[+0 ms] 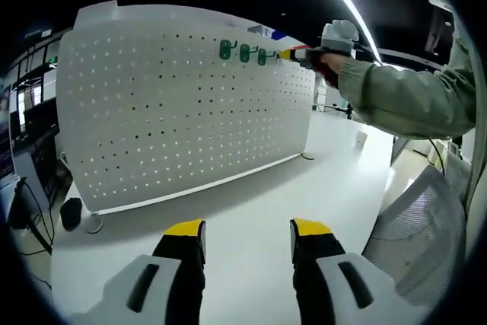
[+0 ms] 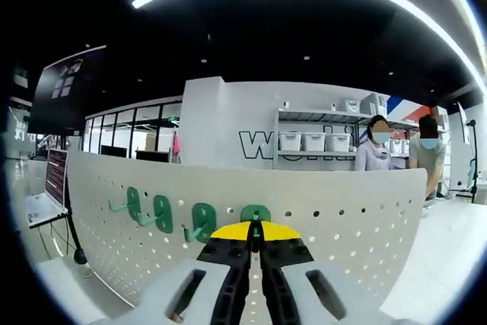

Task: Insert the hook assembly into the mounting plate slot until the hook locks in place.

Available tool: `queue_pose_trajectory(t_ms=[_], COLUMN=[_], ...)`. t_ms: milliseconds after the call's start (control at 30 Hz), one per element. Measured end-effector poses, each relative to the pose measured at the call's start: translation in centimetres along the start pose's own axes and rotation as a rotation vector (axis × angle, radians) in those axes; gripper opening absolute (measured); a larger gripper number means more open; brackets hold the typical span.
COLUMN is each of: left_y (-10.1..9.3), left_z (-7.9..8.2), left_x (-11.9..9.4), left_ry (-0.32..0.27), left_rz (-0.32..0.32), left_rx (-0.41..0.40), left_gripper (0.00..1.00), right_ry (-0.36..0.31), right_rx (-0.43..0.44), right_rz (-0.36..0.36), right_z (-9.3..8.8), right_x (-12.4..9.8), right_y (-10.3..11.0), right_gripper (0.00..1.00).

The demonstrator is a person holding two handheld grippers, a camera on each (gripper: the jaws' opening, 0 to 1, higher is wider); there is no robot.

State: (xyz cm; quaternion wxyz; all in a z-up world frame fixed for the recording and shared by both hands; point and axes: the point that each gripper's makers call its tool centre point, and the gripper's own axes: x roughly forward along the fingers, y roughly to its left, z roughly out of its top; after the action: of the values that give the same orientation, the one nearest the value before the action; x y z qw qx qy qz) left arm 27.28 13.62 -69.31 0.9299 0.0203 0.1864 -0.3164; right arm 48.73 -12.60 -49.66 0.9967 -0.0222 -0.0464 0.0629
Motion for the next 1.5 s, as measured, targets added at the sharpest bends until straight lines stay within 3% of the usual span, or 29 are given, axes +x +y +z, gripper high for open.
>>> queue_pose_trajectory(t_ms=[467,1500], left_y=[0.4,0.5], left_z=[-0.2,-0.1], left_x=[0.1,-0.1], left_ry=[0.002,-0.002], left_rz=[0.005,0.009], left_rx=[-0.009,-0.016], left_gripper=[0.46,0.46], right_ry=[0.006,-0.002], right_rx=[0.001,-0.017], right_rz=[-0.019,-0.029], right_z=[-0.4,-0.6], right_x=[1.0,1.0], right_y=[-0.3,-0.1], right_gripper=[0.01,0.02])
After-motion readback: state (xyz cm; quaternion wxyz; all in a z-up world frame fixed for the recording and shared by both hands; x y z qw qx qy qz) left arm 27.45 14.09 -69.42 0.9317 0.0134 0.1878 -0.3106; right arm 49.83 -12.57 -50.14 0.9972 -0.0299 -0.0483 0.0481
